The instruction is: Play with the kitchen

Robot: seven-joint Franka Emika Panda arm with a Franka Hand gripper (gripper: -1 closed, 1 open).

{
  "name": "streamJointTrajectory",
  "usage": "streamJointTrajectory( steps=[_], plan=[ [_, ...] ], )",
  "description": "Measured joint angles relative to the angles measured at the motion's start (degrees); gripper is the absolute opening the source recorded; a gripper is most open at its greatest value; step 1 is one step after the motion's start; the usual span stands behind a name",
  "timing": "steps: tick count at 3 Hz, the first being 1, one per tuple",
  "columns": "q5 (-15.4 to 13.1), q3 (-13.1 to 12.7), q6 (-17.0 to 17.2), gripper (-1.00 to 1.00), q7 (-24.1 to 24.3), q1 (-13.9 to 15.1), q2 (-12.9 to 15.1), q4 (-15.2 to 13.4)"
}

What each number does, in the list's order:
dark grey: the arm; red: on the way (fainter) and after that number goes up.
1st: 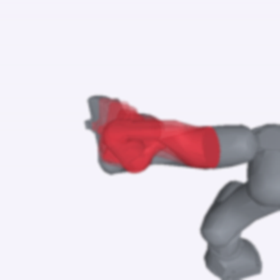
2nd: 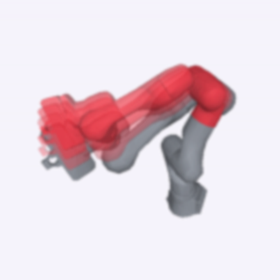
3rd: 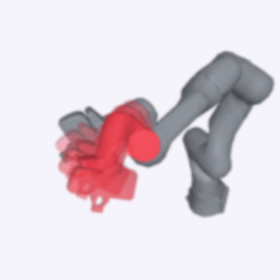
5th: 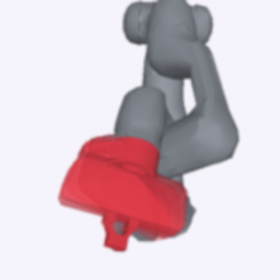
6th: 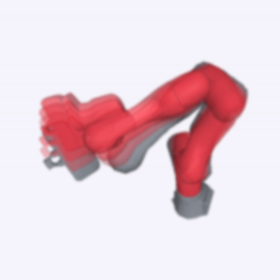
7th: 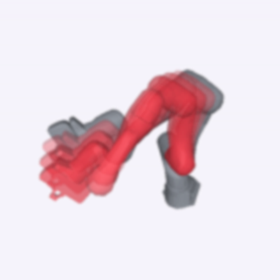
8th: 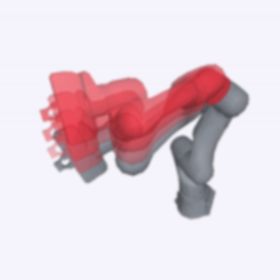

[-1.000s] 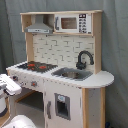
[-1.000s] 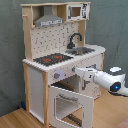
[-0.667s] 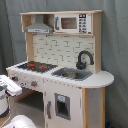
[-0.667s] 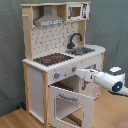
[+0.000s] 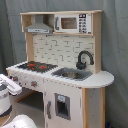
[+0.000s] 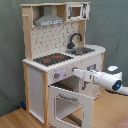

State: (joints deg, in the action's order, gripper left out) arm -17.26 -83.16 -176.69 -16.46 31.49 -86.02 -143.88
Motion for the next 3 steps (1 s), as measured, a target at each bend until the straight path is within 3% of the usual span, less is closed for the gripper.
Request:
streamJointTrajectory(
  steps=[2,3],
  plan=[
    [0.1,-1.2,-9.1,1.0,3.3,7.1,0.0,0.8],
    [0.3,-1.4,-13.8,1.0,4.0,9.0,0.0,-2.4]
  ],
)
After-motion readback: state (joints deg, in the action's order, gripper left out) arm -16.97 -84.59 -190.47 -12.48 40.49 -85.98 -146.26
